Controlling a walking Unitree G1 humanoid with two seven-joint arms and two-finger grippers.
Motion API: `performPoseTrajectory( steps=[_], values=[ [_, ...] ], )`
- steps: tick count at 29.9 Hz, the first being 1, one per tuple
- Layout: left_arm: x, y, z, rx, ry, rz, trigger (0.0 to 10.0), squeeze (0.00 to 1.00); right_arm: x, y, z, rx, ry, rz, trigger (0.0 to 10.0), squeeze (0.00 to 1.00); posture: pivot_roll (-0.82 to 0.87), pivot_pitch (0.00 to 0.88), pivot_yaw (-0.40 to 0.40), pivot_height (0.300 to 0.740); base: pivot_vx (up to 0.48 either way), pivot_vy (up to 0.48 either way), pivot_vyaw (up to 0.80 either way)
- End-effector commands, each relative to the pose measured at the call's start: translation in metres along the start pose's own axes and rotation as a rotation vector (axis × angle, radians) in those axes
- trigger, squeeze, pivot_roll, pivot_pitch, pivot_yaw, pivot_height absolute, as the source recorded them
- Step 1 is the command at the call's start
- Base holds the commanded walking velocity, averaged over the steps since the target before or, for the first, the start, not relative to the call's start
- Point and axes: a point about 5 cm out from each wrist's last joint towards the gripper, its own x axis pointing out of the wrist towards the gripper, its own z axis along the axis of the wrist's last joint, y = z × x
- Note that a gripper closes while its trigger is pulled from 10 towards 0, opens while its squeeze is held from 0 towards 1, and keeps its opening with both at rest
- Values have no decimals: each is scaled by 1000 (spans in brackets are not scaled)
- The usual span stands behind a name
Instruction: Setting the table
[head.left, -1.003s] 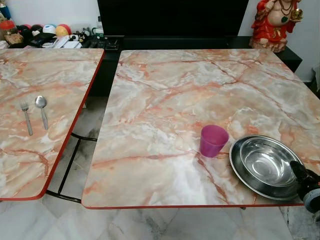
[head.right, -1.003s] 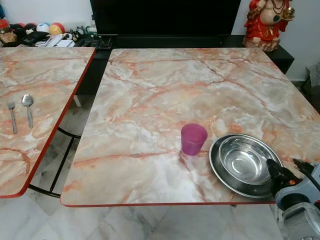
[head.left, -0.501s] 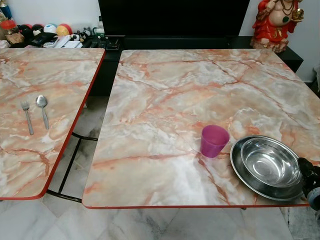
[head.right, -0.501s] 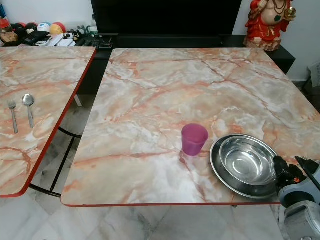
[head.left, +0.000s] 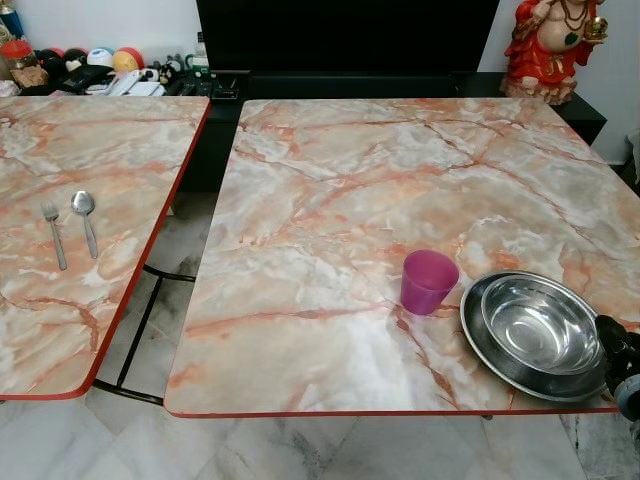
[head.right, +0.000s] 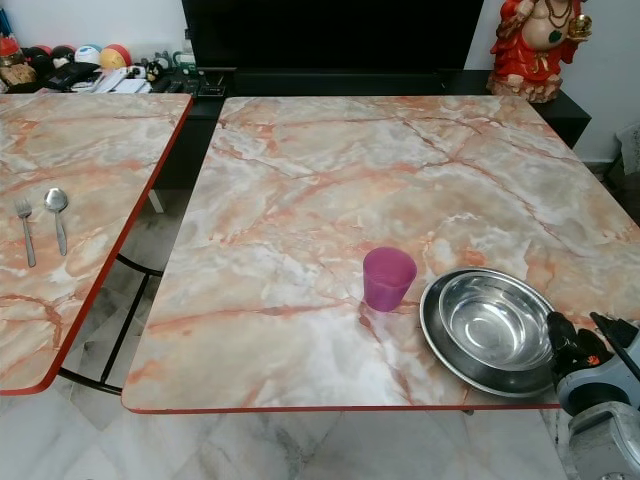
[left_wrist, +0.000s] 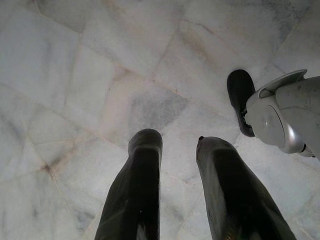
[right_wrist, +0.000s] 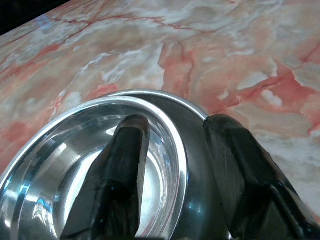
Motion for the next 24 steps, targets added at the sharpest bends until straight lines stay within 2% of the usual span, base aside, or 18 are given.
performPoseTrajectory(
  steps=[1, 8, 9, 10, 11, 12, 13, 24],
  values=[
    [-2, -2, -10, 7, 38, -4, 10000, 0, -2, 0, 3, -6, -17, -6, 10000, 0, -103, 154, 3, 740, 0, 0, 0],
    [-2, -2, -10, 6, 38, -3, 10000, 0, -2, 0, 6, -14, -38, -21, 10000, 0, -103, 154, 3, 740, 0, 0, 0],
    [-2, -1, -9, 6, 33, 1, 10000, 0, -4, 4, 23, -197, -166, -55, 10000, 0, -103, 156, 5, 740, 0, 0, 0],
    [-2, -1, -8, 5, 29, 4, 10000, 0, -6, 10, 34, -334, -265, -65, 10000, 0, -103, 156, 5, 740, 0, 0, 0],
    [-2, -1, -7, 5, 26, 6, 10000, 0, -8, 16, 41, -424, -331, -63, 10000, 0, -104, 156, 5, 740, 0, 0, 0],
    [-2, -1, -7, 5, 26, 6, 10000, 0, -8, 16, 41, -424, -331, -63, 10000, 0, -104, 156, 5, 740, 0, 0, 0],
    [-2, -1, -7, 5, 24, 6, 10000, 0, -9, 19, 45, -466, -364, -57, 10000, 0, -104, 156, 5, 740, 0, 0, 0],
    [-1, -1, -6, 3, 21, 8, 10000, 0, -8, 21, 44, -485, -402, -51, 10000, 0, -101, 153, 3, 740, 0, 0, 0]
  ],
)
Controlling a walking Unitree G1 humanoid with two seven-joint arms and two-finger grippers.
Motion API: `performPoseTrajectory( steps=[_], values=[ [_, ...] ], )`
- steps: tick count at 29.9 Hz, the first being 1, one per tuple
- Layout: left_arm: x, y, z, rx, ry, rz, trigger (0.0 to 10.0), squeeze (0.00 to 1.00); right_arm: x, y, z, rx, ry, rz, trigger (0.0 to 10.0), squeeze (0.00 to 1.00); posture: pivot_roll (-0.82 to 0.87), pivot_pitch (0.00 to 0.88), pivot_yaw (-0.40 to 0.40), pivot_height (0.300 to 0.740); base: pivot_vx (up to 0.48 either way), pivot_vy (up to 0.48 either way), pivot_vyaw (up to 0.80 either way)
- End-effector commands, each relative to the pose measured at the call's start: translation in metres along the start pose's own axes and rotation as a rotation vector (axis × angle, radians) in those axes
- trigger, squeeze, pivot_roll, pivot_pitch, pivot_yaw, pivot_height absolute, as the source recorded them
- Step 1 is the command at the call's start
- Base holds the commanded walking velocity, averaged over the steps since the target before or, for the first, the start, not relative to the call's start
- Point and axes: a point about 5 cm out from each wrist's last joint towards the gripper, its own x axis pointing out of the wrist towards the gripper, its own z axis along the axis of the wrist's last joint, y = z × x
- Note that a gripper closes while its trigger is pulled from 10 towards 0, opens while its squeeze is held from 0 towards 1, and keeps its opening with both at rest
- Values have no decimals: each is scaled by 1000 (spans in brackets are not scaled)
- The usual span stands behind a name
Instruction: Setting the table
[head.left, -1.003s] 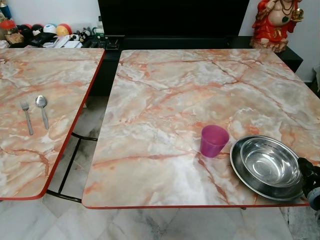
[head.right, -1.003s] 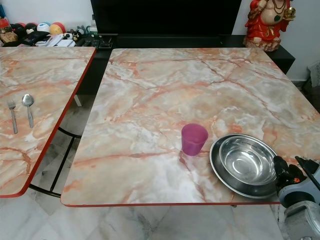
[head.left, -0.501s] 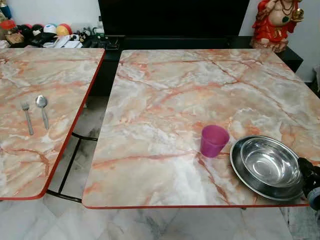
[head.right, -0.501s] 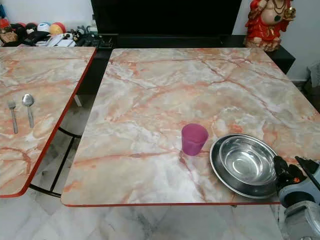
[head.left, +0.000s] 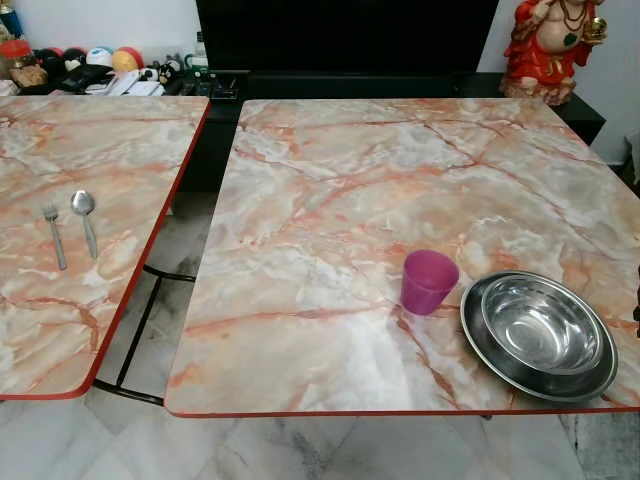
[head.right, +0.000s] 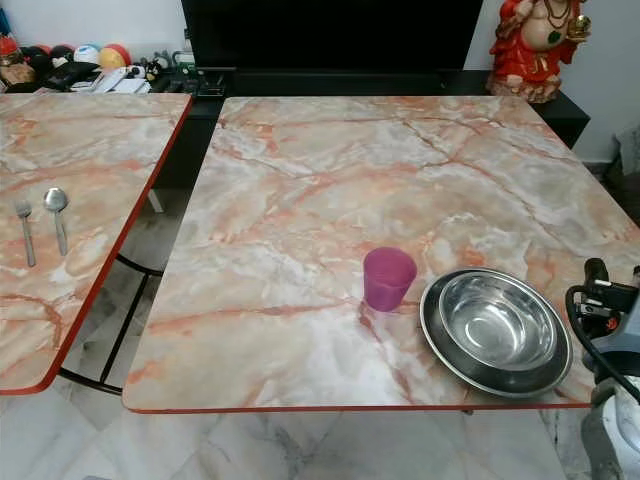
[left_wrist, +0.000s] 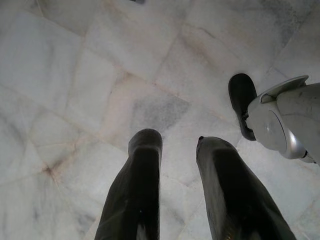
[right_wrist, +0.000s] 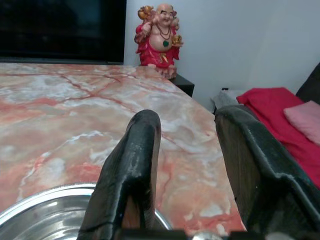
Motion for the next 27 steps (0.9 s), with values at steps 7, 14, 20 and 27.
performPoseTrajectory(
  steps=[7, 14, 20, 27],
  values=[
    [-2, -1, -9, 6, 28, 1, 10000, 0, -9, 29, -1, -43, -82, 177, 10000, 0, -101, 155, 9, 740, 0, 0, 0],
    [-2, 4, -6, 6, 21, 13, 10000, 0, -12, 65, 0, -52, -159, 382, 10000, 0, -95, 155, 17, 740, 0, 0, 0],
    [-2, 10, -7, -86, 24, 50, 10000, 0, -17, 95, -14, -22, -127, 549, 10000, 0, -85, 149, 18, 740, 0, 0, 0],
    [-1, 16, -2, -132, 14, 68, 10000, 0, -19, 118, -19, 0, -149, 608, 10000, 0, -72, 103, 26, 740, 0, 0, 0]
  ],
)
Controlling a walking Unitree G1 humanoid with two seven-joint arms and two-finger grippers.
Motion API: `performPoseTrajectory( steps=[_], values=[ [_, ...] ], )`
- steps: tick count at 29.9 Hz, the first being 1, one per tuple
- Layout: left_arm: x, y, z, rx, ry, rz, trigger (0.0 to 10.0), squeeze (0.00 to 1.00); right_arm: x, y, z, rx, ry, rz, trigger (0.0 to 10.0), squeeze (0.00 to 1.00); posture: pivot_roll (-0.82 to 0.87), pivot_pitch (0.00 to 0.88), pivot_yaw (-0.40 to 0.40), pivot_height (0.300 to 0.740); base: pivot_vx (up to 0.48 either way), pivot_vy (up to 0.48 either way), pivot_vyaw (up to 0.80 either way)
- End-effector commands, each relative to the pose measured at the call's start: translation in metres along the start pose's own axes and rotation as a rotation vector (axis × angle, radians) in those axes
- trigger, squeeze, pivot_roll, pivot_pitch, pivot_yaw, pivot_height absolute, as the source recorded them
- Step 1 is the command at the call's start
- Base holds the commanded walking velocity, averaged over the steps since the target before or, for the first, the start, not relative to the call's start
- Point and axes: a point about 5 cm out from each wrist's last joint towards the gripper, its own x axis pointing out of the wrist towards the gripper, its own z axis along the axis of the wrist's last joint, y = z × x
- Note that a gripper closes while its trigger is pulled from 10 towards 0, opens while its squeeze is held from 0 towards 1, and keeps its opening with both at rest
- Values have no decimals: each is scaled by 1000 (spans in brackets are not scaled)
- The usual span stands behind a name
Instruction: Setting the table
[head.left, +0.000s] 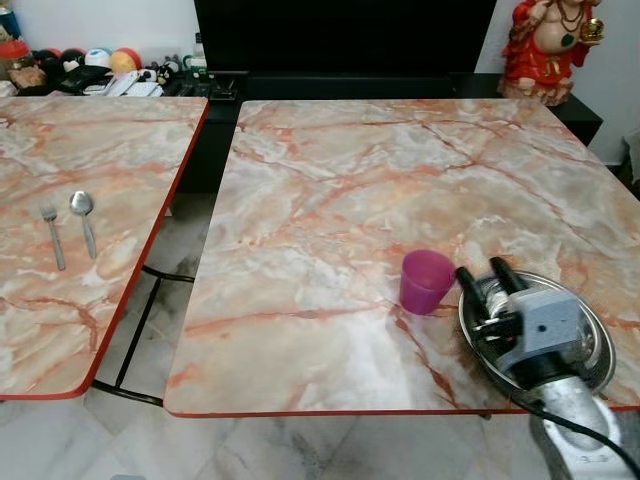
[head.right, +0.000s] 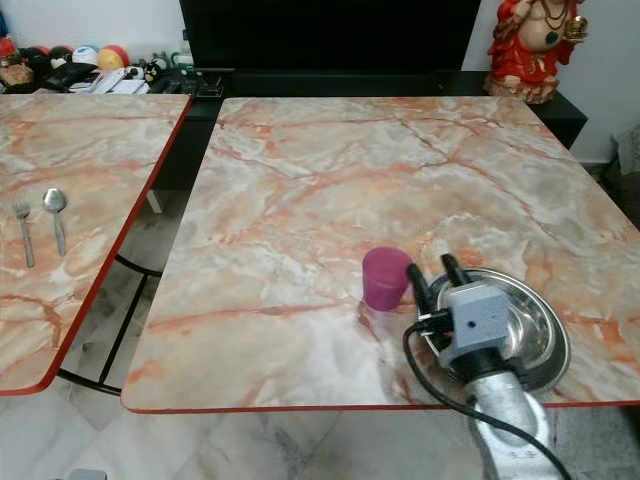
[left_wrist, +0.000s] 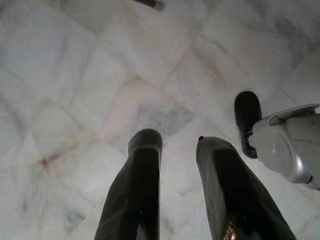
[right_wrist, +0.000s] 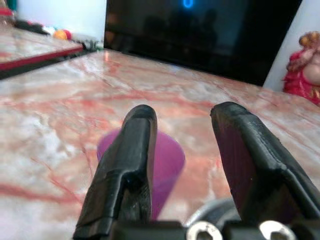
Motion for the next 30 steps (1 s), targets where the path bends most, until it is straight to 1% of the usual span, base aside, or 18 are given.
performPoseTrajectory(
  steps=[1, 3, 4, 7, 10, 13, 15, 19, 22, 27, 30],
  values=[
    [-1, 5, -6, -21, 31, 12, 10000, 0, 2, -1, 0, 0, -12, -13, 10000, 0, -70, 97, 27, 740, 0, 0, 0],
    [1, 7, 3, -29, 15, 12, 10000, 0, 5, -2, -3, 22, -20, -42, 10000, 0, -70, 62, 41, 740, 0, 0, 0],
    [1, 7, 3, -29, 15, 12, 10000, 0, 5, -2, -3, 22, -20, -42, 10000, 0, -70, 62, 41, 740, 0, 0, 0],
    [4, 9, 14, -22, -8, 4, 10000, 0, 4, -4, -7, 20, -22, -64, 10000, 0, -79, 27, 56, 740, 0, 0, 0],
    [4, 11, 19, -13, -14, 2, 10000, 0, 3, -5, -10, 23, -24, -89, 10000, 0, -88, 1, 68, 740, 0, 0, 0],
    [5, 12, 21, -6, -18, -1, 10000, 0, 1, -6, -12, 25, -26, -109, 10000, 0, -90, 0, 74, 740, 0, 0, 0],
    [5, 14, 22, -4, -16, -1, 10000, 0, 1, -4, -16, 44, -19, -118, 10000, 0, -96, 0, 74, 740, 0, 0, 0],
    [3, 14, 14, -7, 8, -2, 10000, 0, -3, 6, -26, 57, 7, -106, 10000, 0, -96, 0, 72, 740, 0, 0, 0],
    [2, 12, 8, -11, 20, -4, 10000, 0, -6, 9, -30, 73, 17, -112, 10000, 0, -89, 0, 61, 740, 0, 0, 0],
    [0, 11, 0, -20, 40, -8, 10000, 0, -12, 12, -34, 76, 32, -87, 10000, 0, -96, 0, 49, 740, 0, 0, 800],
    [-1, 10, -5, -20, 49, -9, 10000, 0, -19, 13, -39, 61, 45, -56, 10000, 0, -97, 0, 46, 740, 0, 0, 800]
  ],
)
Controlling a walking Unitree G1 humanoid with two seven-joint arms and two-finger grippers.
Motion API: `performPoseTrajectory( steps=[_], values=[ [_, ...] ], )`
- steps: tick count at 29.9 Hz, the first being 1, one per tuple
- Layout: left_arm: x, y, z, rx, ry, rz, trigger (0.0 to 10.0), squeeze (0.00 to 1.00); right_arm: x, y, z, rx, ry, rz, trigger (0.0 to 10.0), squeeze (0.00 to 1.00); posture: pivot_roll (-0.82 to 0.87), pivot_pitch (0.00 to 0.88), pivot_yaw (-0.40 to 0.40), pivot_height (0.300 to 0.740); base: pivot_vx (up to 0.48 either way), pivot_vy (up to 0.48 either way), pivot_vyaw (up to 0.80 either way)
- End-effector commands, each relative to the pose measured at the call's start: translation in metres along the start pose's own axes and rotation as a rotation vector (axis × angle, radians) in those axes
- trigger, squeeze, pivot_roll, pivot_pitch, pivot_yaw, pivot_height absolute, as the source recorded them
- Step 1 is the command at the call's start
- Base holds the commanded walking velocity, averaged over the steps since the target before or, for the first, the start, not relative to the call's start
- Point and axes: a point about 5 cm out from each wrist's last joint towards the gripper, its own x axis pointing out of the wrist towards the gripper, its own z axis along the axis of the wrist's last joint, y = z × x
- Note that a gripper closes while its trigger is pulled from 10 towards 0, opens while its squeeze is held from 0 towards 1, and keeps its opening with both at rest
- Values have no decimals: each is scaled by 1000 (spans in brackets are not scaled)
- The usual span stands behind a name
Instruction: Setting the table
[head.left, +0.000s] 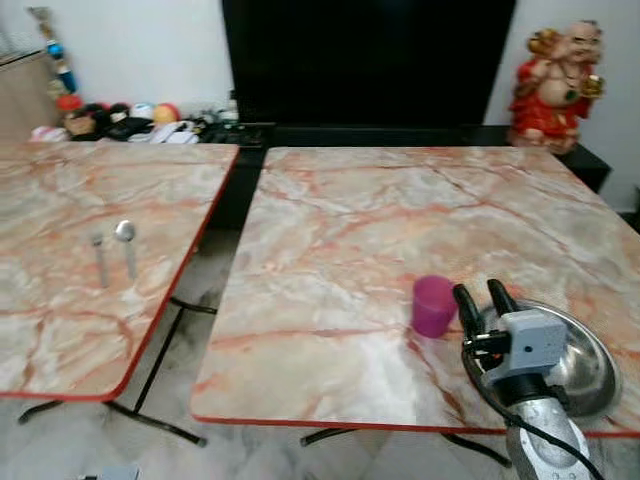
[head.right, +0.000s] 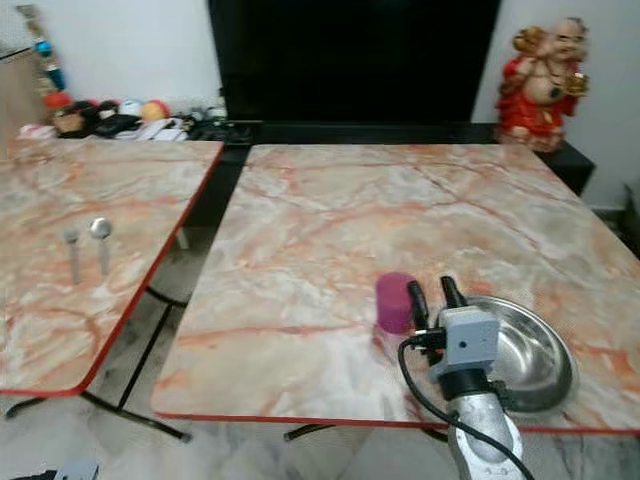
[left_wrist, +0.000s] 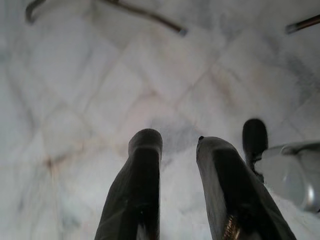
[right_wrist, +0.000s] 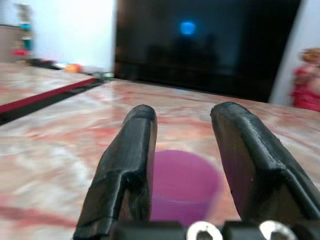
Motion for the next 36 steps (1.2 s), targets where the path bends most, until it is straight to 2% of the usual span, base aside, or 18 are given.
performPoseTrajectory(
  steps=[1, 4, 10, 13, 20, 28, 36],
  values=[
    [-2, 0, -9, -19, 34, 2, 10000, 0, -3, -1, 0, -18, -4, 17, 10000, 0, -97, 0, 46, 740, 0, 0, 800],
    [-3, 1, -12, -19, 39, 4, 10000, 0, -6, -8, -2, 20, -4, -17, 10000, 0, -98, 0, 49, 740, 0, 0, 0],
    [-4, 2, -15, -11, 51, 5, 10000, 0, -8, -5, -3, 26, -3, -4, 10000, 0, -97, 0, 50, 740, 0, 0, 0],
    [-4, 3, -16, -11, 52, -1, 10000, 0, -9, -3, -4, 51, -3, -12, 10000, 0, -96, 0, 50, 740, 0, 480, 0],
    [-2, 1, -8, -11, 32, -1, 10000, 0, -5, -2, 0, 39, -11, -18, 10000, 0, -89, 0, 48, 740, 0, 480, 0],
    [-1, -1, -5, -25, 21, -2, 10000, 0, -3, 6, 3, 37, -16, 5, 10000, 0, -76, 69, 37, 740, 0, 480, 0],
    [0, -4, -4, -35, 14, -4, 10000, 0, 1, 5, 5, 43, -19, -8, 10000, 0, -71, 89, 29, 740, 0, 480, 0]
  ],
)
